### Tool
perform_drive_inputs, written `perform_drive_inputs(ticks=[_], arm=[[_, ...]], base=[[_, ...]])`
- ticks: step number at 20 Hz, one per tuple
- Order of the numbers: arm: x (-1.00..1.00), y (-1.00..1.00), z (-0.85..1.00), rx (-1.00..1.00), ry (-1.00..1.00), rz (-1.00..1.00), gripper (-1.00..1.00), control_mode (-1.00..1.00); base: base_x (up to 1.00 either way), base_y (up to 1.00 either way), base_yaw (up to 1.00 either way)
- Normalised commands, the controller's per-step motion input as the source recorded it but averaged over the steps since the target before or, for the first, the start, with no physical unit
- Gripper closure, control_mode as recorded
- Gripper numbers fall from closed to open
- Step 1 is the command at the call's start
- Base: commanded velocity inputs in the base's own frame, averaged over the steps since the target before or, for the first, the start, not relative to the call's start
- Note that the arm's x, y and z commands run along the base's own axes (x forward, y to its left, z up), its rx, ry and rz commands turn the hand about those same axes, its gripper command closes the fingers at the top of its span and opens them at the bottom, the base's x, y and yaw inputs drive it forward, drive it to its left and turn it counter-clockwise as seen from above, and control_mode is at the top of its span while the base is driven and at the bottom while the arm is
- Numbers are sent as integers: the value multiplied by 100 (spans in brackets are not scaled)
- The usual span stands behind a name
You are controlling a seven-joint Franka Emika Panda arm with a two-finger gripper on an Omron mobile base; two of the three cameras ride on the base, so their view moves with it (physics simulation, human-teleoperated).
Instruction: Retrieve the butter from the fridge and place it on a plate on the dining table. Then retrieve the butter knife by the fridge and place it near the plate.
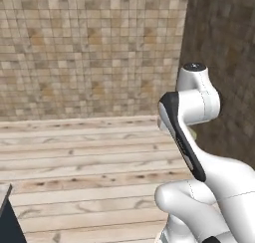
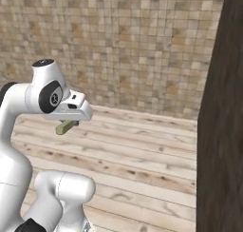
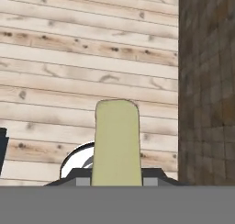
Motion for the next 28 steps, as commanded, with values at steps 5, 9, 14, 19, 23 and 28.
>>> perform_drive_inputs(ticks=[5,9,14,19,23,28], arm=[[0,0,0,0,0,0,100,100],[0,0,0,0,0,0,100,100],[0,0,0,0,0,0,100,100],[0,0,0,0,0,0,100,100],[0,0,0,0,0,0,100,100],[0,0,0,0,0,0,100,100]], base=[[100,0,35],[100,0,40],[100,0,40],[100,0,41],[100,0,46],[100,0,52]])
